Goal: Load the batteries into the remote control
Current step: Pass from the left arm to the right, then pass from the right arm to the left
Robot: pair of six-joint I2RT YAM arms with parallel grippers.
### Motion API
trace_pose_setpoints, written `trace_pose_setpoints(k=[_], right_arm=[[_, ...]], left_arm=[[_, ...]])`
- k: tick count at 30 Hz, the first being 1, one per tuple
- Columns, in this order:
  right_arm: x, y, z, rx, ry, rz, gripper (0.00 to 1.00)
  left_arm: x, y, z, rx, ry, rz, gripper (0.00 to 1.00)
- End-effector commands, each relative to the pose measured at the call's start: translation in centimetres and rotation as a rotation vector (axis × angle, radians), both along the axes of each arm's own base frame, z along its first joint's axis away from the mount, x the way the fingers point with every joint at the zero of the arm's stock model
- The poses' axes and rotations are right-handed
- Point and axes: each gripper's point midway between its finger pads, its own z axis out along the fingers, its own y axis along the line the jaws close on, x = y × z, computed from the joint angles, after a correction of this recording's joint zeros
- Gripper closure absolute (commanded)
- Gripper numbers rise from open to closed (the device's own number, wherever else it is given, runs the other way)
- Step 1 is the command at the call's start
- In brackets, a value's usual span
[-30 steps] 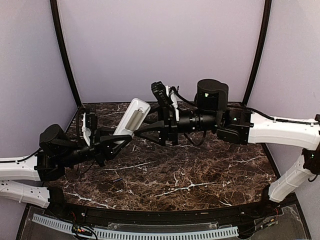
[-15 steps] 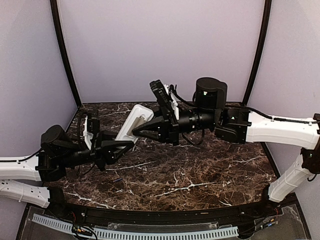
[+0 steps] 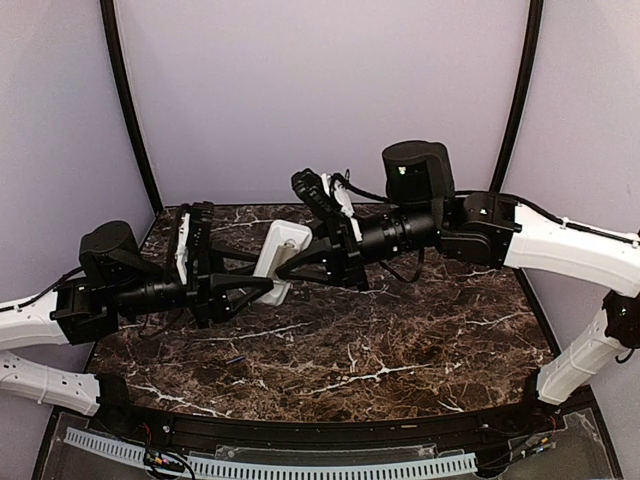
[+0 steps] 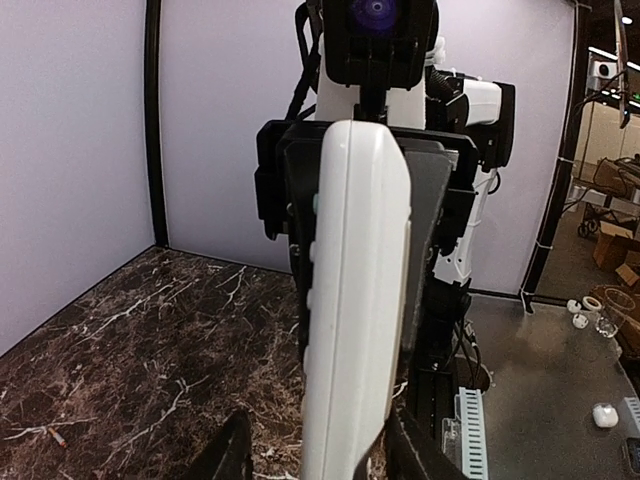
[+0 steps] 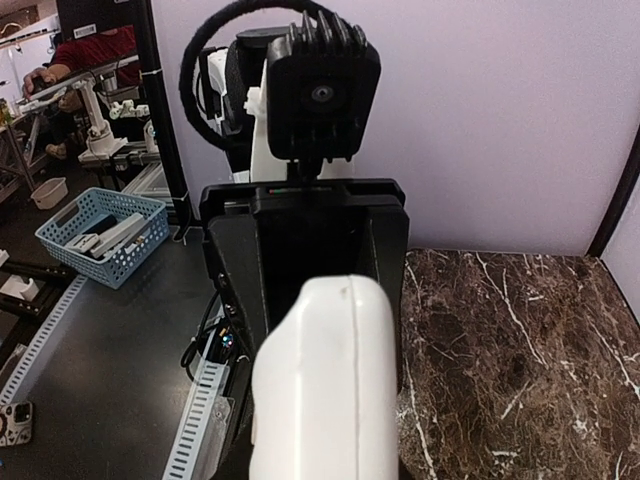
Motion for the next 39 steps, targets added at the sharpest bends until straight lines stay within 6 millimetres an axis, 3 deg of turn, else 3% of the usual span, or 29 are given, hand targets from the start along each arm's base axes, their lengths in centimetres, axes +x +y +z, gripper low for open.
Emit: trace_pose_setpoints(k=[1,6,12,17,19,22,25,27,32,39], right_arm=[[-0.2,-0.8,0.9,-0.034,-0.049,-0.003,0.93],[-0.7,-0.6,1.1,-0.032,-0.056,0.019,0.93],[-0.9,-0.6,1.2,-0.031,-0.06,0.031,0.94],[-1.0,-0.4,1.1,-0.033,-0.058,0.033,0.94],[-1.0,-0.5,1.2,-0.028,-0.063,0.029,0.92],[-0.5,-0.6,1.4,-0.011,-0.097,-0.015,0.75],[0.5,-1.3,2.2,0.066,-0.206,-0.096,0.43],[0.9,-2.2,3.0,0.139,-0.302,-0.145,0.33],[0.8,-3.5,4.0,0.296,-0.603,-0.2,0.24],[1.5,-1.0,3.4,0.342,-0.883,-0.166,0.16]], left_arm=[[0.5,-0.5,-1.9,0.163,-0.024,0.004,0.57],[0.1,-1.3,-2.2,0.188,-0.015,-0.044,0.7],[0.1,-1.6,-2.7,0.201,-0.013,-0.055,0.71],[0.1,-1.6,-2.3,0.186,-0.024,-0.051,0.97],[0.1,-1.6,-2.3,0.183,-0.018,-0.053,1.0],[0.0,-1.4,-1.7,0.145,0.006,-0.049,1.0],[0.7,-1.0,-1.0,0.084,0.045,0.006,1.0],[1.5,-0.6,-0.9,0.061,0.077,0.06,1.0],[3.9,1.1,-1.5,0.057,0.119,0.236,1.0],[6.1,2.7,-2.0,0.093,0.129,0.392,1.0]])
